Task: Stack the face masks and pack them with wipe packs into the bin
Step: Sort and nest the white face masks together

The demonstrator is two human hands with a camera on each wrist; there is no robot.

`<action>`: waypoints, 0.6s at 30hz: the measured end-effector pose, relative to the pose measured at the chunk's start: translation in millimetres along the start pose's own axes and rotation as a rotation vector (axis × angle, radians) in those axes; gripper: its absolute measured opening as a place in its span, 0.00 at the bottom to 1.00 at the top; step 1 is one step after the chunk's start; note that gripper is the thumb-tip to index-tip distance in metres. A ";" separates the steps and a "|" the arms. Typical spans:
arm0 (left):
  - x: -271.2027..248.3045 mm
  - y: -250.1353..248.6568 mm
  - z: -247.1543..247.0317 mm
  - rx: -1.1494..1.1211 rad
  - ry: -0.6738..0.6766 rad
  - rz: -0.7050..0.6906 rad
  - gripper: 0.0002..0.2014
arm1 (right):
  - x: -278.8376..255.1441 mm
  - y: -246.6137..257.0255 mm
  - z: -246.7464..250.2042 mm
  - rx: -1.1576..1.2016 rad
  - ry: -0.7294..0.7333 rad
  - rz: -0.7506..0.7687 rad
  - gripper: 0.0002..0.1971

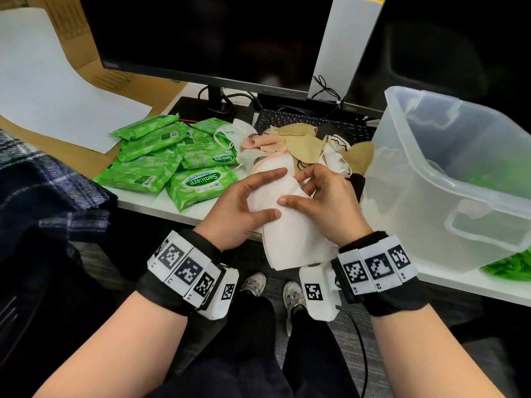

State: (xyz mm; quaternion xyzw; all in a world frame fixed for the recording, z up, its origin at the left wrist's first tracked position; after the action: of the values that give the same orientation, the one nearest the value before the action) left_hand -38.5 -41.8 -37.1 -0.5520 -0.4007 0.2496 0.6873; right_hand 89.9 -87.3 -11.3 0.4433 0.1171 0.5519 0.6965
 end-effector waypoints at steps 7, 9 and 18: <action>1.8 5.3 9.3 -0.008 -0.023 0.033 0.27 | -6.9 7.2 -6.9 -0.106 0.165 0.061 0.18; 1.4 2.8 9.2 -0.036 -0.034 0.057 0.21 | -5.6 7.6 1.8 0.067 0.098 0.027 0.14; 0.5 13.5 0.2 -0.378 -0.096 0.206 0.17 | 1.6 -1.7 1.1 0.506 -0.072 -0.119 0.23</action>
State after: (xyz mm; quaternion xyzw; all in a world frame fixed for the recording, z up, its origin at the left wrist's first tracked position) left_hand -37.0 -37.7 -49.9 -0.6967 -0.4140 0.2650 0.5226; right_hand 92.2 -86.5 -11.4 0.6152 0.2523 0.4470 0.5984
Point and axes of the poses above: each hand's wrist, its own x-axis towards the middle knuckle, its own z-axis out of the back of the hand, y = z × x, the point moved 8 cm from there along x, towards the middle knuckle, and after that the axes turned 5 degrees about -y, right-handed, at the moved point
